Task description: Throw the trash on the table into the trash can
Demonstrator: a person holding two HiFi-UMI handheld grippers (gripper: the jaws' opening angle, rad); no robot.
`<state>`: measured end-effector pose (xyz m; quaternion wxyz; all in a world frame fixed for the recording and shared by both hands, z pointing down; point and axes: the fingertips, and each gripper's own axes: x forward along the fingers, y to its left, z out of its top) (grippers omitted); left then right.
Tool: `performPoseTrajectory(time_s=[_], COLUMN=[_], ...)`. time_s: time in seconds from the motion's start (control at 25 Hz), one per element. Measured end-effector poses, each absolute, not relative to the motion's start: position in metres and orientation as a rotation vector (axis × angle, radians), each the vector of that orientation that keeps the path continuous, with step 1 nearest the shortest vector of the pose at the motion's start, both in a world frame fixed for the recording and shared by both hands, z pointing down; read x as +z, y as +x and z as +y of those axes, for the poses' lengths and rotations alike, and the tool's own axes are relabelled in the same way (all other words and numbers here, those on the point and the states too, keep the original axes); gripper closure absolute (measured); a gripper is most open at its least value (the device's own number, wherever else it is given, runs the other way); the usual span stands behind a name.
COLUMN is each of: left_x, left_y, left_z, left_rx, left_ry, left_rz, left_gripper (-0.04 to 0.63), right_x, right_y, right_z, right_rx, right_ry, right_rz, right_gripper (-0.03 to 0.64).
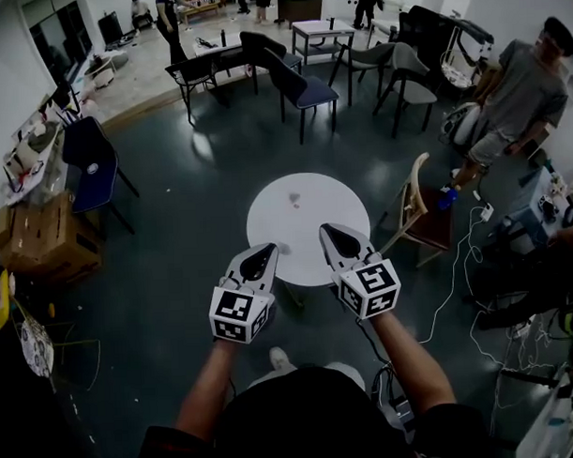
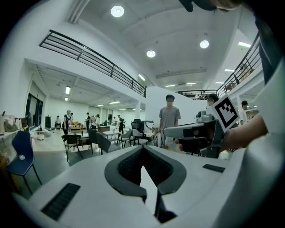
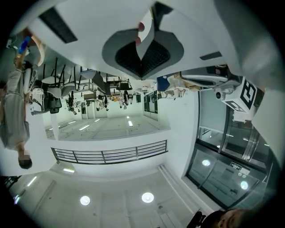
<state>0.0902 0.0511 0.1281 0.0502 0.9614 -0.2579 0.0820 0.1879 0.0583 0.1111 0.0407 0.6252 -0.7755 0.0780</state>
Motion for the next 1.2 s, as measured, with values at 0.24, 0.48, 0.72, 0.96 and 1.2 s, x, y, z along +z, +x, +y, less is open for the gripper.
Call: performPoseTrajectory(time_s=[0.24,0.48,0.72,0.96,1.2], left_x=[0.154,0.194,0.236,0.296,0.348], left_y=[0.082,0.086,0.111,0.129,0.153], left_z=[0.025,0.012,-0.018,-0.04,-0.053], left_rx=[0.267,0.299,0.354,0.45,0.491], left_ry=[2.887,2.837,2.769,2.674,2.64], left_rz=[-0.791,-0.808,-0.835,-0.859,-0.838], left_gripper=[0.588,0.588,0.588,0.588,0.588], right_x=[0.134,0.169,0.216,0.283,0.336], right_y=[0.187,0.2,0.228,0.242,0.264], right_z=[0.039,0.028,0.001,-0.019,-0.035], right_rx=[0.28,0.337,0.441,0.582,0.671], right_ry=[1.923,1.921,1.878,1.781,1.764], right_rz=[-2.322,-2.286,-2.272,-2.241,-2.209], right_gripper=[0.598,0.598,0.598,0.598,0.598])
